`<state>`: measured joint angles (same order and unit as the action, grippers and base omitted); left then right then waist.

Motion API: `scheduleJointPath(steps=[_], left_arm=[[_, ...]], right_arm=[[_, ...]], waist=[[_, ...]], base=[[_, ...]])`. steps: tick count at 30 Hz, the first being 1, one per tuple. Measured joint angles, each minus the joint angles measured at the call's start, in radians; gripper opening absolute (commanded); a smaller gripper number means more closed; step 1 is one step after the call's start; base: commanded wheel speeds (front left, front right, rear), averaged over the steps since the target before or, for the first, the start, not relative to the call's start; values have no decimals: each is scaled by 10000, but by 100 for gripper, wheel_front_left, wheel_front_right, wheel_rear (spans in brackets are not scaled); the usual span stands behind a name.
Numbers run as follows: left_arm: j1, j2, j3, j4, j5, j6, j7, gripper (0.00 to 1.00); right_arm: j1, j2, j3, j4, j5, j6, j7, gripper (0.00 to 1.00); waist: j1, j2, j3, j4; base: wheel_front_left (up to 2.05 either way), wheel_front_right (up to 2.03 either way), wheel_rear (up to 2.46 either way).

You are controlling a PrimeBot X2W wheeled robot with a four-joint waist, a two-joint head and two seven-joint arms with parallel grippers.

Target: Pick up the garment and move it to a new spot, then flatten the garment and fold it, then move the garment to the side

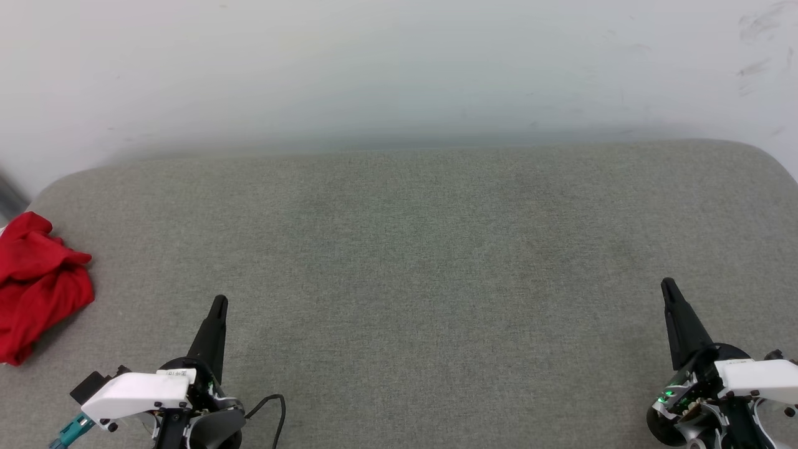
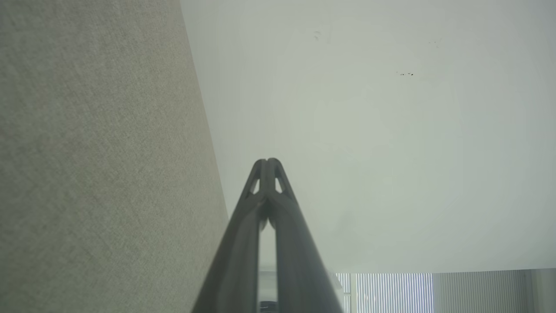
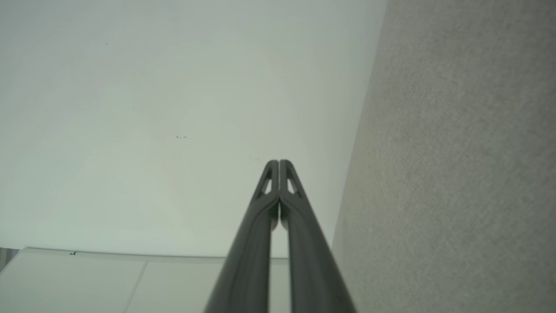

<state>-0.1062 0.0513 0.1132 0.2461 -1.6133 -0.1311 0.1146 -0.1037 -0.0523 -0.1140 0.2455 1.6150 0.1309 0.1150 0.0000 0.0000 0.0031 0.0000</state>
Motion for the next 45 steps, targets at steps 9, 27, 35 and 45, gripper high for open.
scheduleJointPath(steps=[9,27,35,45], left_arm=[[0,0,0,0,-2,0,0,0],[486,-59,-77,466,0,6,-59,100],[517,-59,-27,261,650,12,-464,100],[526,-58,-27,-431,2456,428,-920,100]], right_arm=[[0,0,0,0,0,0,0,0],[507,25,12,462,0,-4,-73,100],[649,35,-79,328,-775,-2,-464,100],[691,38,-257,-466,-2683,-2,-901,100]], waist=[[0,0,0,0],[0,0,3,-2],[0,0,17,-16],[0,0,60,-23]], base=[[0,0,0],[0,0,0],[0,0,0],[0,0,0]])
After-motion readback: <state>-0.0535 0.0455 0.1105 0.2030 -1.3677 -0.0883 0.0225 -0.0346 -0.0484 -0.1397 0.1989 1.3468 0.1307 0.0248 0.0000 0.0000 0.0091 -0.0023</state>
